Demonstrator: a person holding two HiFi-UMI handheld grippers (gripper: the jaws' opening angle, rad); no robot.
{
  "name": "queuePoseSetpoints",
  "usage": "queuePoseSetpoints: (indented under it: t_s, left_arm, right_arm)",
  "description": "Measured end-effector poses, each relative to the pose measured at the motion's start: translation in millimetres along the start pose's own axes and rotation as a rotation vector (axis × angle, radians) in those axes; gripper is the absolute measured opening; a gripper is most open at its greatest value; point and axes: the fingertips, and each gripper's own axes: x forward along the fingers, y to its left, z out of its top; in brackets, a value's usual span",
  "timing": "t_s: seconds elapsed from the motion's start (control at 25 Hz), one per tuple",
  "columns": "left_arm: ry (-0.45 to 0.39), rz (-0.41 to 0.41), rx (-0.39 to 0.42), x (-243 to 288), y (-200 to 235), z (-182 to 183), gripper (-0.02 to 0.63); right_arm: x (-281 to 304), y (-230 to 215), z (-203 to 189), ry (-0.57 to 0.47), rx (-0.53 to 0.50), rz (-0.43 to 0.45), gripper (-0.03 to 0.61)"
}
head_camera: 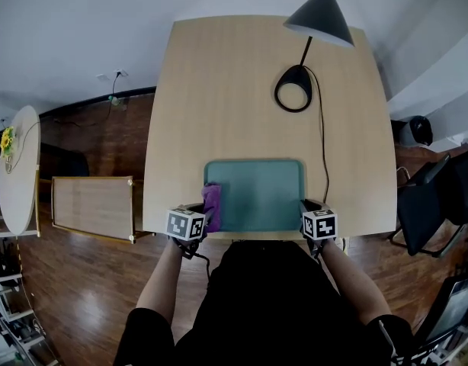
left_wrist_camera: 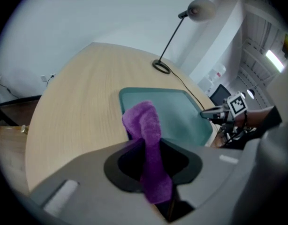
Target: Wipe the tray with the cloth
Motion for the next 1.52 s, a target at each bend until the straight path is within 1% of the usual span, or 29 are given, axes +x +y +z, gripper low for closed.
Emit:
queuePoseSetpoints:
  t_s: [0.12,0.24,0.36,0.48,0.6,0.72,0.84,0.92,0.96,1.04,1.12,1.24,1.4,1.52]
  left_arm:
    - [0.051,-0.042,0.06,18,-30,-3,0.113]
    - [0.104,-0.096,0.137,41,-68,-5,0.113]
    - [0.138,-0.153,0.199,64,-108,4,0.114]
    - [0.166,-0.236,0.248,88,-149,13,0.114]
    - [0.203,-0.31,0.33,111,-186,16,0.113]
    - [0.226,-0.338,0.38,123,-212,20,0.114]
    - [0.233,-0.354,0.406,133,-233,22,0.114]
    - [0.23,-0.36,0.414,135,-237,21,0.114]
    - [0.225,-0.368,0.405,133,-236,21,0.113]
    - [0.205,-0.382,0.36,125,-228,21,0.112]
    - [0.173,-0.366,0.302,112,-209,26,0.112]
    - [0.122,-0.281,0.208,81,-164,28,0.112]
    - [0.07,-0.182,0.061,30,-90,14,0.112]
    - [0.05,-0.09,0.0,-9,-42,-1,0.112]
  right_arm:
    - [1,3,2,-0.005,0.002,-0.006,0.041]
    - [1,5,3,-0.011,0.004,-0.005,0.041]
    - [0,5,3,-0.018,0.005,-0.008,0.041]
    - [0,6,2,-0.025,0.011,-0.007,0.041]
    - [0,7,2,-0.03,0.012,-0.005,0.041]
    - [-1,9,2,-0.026,0.009,-0.001,0.041]
    - [-2,9,1,-0.024,0.019,0.007,0.04]
    - [-3,8,0,-0.021,0.032,0.016,0.038]
    - [-3,8,-1,-0.017,0.034,0.019,0.038]
    - [-3,7,-2,-0.012,0.029,0.02,0.038]
    - [-3,5,3,-0.018,0.025,0.022,0.038]
    - [-4,3,5,-0.024,0.023,0.032,0.04]
    - [-5,2,3,-0.013,0.017,0.043,0.04]
    - [-5,1,4,-0.012,0.013,0.049,0.041]
